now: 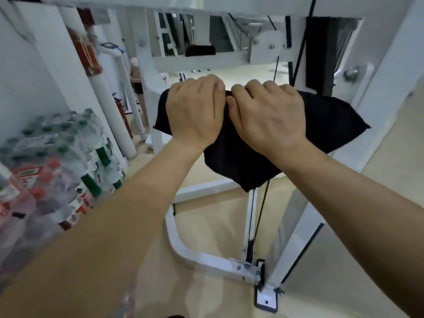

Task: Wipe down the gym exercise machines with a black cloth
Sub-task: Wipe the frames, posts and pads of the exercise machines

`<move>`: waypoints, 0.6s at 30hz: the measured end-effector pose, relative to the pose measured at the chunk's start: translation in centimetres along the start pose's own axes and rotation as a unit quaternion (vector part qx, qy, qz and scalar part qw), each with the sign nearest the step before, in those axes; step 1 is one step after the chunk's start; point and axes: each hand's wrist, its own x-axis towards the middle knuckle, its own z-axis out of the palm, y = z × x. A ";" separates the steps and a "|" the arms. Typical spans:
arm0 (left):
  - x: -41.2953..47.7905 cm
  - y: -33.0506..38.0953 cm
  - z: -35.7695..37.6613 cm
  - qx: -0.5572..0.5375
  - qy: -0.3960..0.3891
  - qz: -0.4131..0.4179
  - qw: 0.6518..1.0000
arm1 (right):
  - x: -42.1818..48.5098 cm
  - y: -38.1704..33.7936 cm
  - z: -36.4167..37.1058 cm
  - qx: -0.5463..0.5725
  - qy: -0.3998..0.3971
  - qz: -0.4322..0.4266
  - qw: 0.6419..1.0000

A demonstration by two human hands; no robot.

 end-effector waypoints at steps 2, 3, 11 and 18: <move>0.0 3.2 0.4 0.010 -0.010 0.012 1.000 | -1.2 2.6 -0.8 -0.032 0.003 0.017 0.999; 0.0 4.4 0.5 0.009 -0.020 0.027 0.999 | -1.8 3.8 -1.3 -0.042 -0.003 0.024 0.999; 0.7 -0.5 -0.1 0.000 -0.024 0.108 0.994 | 0.6 0.6 -0.8 -0.003 -0.037 0.044 0.998; 1.0 -2.5 -0.9 -0.011 -0.038 0.059 0.997 | 0.1 0.3 -0.7 0.010 -0.032 0.004 0.999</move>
